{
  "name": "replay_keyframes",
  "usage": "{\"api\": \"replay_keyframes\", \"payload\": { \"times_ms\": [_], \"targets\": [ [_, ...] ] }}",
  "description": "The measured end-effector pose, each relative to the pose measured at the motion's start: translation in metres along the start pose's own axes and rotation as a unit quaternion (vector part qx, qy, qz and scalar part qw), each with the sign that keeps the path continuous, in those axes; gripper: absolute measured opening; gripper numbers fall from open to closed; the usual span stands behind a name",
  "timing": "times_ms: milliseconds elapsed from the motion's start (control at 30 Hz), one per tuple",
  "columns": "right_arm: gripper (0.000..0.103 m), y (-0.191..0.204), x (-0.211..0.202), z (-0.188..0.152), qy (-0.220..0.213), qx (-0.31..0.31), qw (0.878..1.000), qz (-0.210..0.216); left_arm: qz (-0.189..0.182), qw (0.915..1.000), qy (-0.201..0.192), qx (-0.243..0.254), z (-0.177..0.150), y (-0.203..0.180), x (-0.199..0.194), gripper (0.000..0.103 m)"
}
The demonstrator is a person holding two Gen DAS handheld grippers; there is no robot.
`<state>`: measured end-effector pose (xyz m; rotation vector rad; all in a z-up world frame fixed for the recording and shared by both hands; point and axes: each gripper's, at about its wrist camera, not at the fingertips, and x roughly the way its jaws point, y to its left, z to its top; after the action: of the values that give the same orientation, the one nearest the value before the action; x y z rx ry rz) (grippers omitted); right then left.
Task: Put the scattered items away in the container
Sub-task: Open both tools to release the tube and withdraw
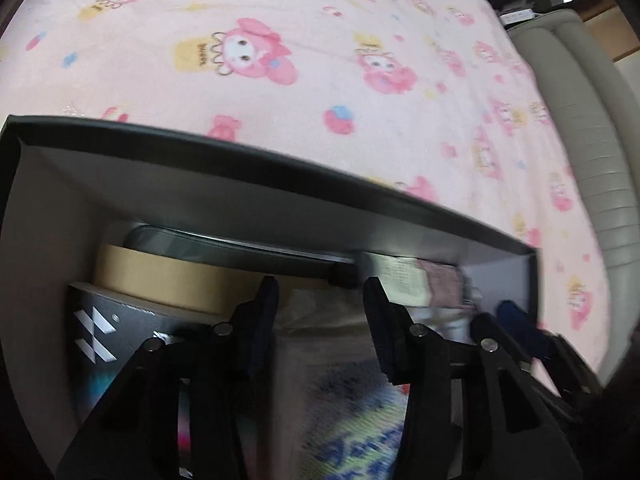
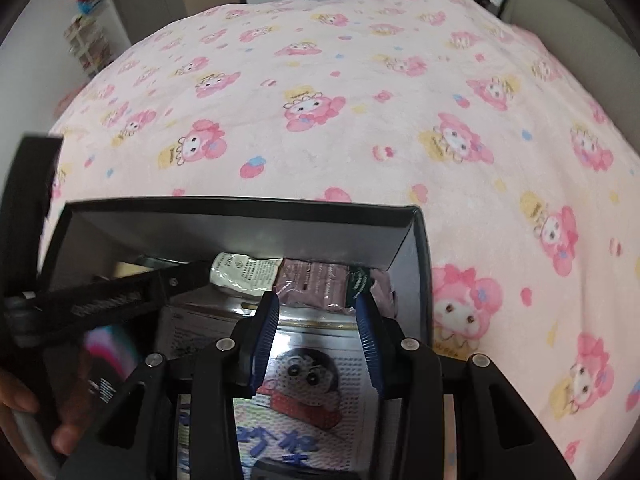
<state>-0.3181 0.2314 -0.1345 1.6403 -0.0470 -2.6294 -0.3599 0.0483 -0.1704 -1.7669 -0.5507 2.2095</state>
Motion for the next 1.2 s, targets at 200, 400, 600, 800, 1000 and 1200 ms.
{"api": "replay_keyframes", "payload": {
  "times_ms": [200,400,600,800,1000,1200],
  "targets": [
    [0.036,-0.009,-0.03,-0.009,-0.017,0.028,0.999,0.017,0.011,0.9969,-0.066,0.041,-0.025,-0.018,-0.05,0.059],
    [0.049,-0.01,-0.075,-0.024,-0.06,0.058,0.996,0.023,0.01,0.9896,-0.112,0.09,-0.064,-0.03,-0.107,0.068],
    [0.051,0.003,-0.106,-0.063,-0.085,0.076,0.993,0.032,0.016,0.9823,-0.134,0.13,-0.098,-0.046,-0.141,0.073],
    [0.056,0.035,-0.136,-0.097,-0.102,0.055,0.992,0.04,0.024,0.9761,-0.154,0.152,-0.143,-0.043,-0.169,0.075],
    [0.057,0.061,-0.163,-0.129,-0.115,0.049,0.991,0.054,0.038,0.971,-0.175,0.158,-0.178,-0.026,-0.2,0.076],
    [0.057,0.081,-0.181,-0.151,-0.121,0.049,0.99,0.06,0.042,0.9676,-0.192,0.158,-0.204,-0.01,-0.225,0.077]
  ]
}}
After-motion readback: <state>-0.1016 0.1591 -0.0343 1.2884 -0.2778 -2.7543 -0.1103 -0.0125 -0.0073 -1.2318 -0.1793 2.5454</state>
